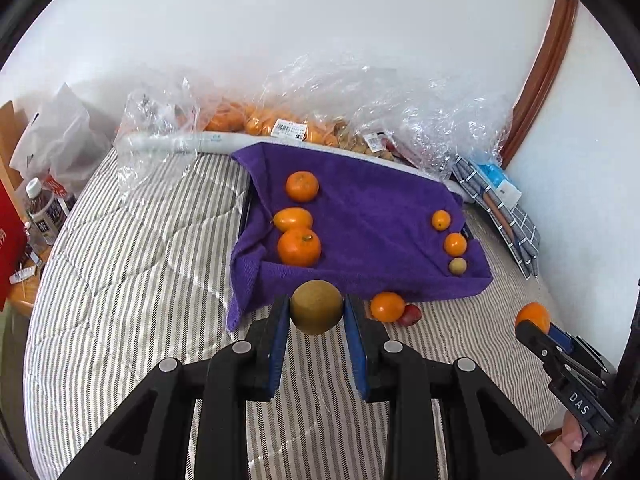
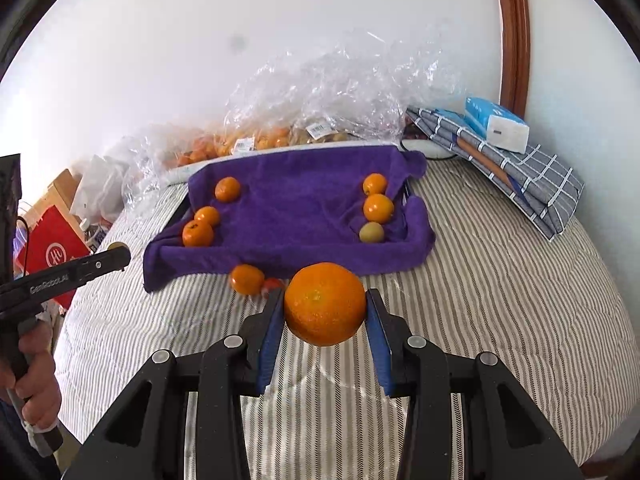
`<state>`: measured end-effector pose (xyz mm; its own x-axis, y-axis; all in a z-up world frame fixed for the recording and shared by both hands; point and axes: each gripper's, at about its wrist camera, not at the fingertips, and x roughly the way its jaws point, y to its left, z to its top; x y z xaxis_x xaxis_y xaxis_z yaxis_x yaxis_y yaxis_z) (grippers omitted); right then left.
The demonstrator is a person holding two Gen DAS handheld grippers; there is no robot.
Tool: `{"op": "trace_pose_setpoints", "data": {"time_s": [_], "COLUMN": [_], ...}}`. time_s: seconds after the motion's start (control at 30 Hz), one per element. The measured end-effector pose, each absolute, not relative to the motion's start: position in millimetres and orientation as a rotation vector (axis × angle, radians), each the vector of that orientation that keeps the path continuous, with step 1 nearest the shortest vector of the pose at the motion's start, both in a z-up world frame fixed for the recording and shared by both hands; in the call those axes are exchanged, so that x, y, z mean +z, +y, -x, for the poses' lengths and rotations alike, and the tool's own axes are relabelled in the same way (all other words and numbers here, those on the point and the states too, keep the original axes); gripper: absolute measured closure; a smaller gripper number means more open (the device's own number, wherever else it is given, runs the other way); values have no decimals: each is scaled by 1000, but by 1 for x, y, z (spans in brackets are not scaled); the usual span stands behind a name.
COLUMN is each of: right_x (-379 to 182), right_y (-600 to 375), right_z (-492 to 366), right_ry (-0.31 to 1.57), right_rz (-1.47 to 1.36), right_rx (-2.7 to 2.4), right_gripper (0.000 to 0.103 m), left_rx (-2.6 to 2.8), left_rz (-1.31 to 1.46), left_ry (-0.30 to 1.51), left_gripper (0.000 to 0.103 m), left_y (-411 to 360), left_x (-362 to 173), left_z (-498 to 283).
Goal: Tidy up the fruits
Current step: 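Lift and carry the orange and brown fruit over the purple towel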
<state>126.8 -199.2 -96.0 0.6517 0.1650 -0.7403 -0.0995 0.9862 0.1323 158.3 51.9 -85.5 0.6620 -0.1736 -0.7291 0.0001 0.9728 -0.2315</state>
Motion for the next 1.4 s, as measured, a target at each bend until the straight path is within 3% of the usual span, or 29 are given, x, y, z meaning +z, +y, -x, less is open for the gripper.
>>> {"op": "trace_pose_setpoints", "data": {"time_s": [0.57,1.4], "right_x": [-77,-98], "right_y": [-191,-200], "right_z": [-136,-220], "right_ry": [825,848], "right_rz": [-71,-80], "right_rx": [141,86], "right_gripper": [63,63], "left_rx": [-125,-105], "left_rz": [165,254], "left_ry": [777,798], "left_gripper": [77,77], "left_y": [42,64], "left_x": [-62,-76], "left_z": [-153,-244]}}
